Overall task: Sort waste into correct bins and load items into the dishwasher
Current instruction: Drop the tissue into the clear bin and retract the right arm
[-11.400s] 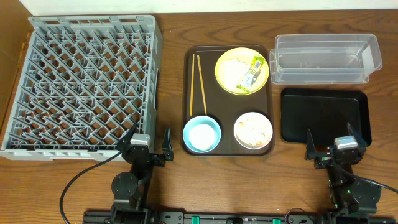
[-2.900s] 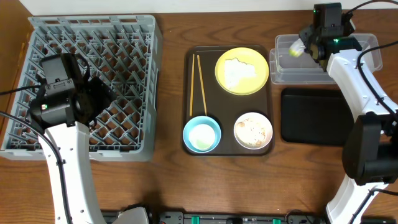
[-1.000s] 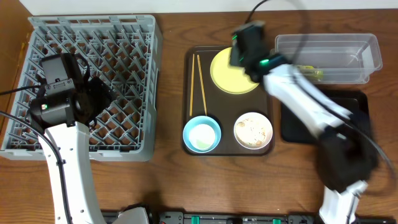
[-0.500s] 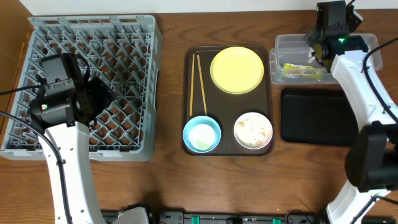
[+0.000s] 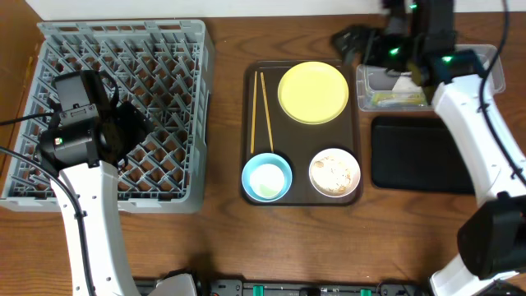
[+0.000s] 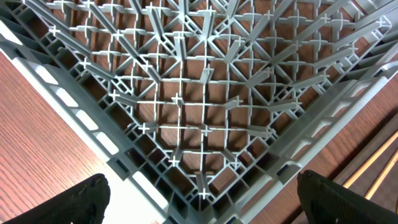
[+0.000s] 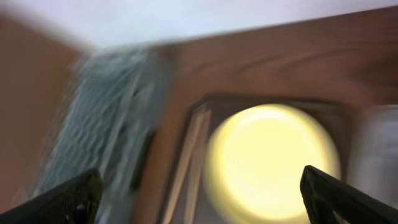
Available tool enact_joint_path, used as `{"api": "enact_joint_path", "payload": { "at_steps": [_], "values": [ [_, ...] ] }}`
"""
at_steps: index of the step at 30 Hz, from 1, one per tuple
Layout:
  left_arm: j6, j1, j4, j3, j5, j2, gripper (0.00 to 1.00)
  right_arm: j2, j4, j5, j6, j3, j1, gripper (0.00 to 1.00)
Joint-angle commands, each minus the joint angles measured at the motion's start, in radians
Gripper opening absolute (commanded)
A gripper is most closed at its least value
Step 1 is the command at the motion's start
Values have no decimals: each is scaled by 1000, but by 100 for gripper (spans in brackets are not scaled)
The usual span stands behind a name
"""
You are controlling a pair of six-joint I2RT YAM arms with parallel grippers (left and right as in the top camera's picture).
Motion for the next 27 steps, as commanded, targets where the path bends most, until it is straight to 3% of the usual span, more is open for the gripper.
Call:
{"api": "enact_joint_path", "payload": {
  "at_steps": [1,5,7,13,18,21,27],
  "values": [
    [-9,5,-3,3,-8,2,98,19,-60,-71,-209,-2,141,99],
    [-9,5,-3,3,-8,2,98,116,-56,349,-150,-2,343,99],
    [-9,5,-3,3,-8,2,98,167,-41,467,-96,-2,399,99],
    [-9,5,-3,3,-8,2,98,265,-6,596,-72,-2,463,99],
    [-9,5,-3,3,-8,2,98,211,-19,612,-8,2,452,97],
    [-9,5,-3,3,-8,2,98,65,-65,644,44,2,397,99],
    [-9,5,-3,3,-8,2,98,-172,-229,788,90,2,180,99]
  ]
}}
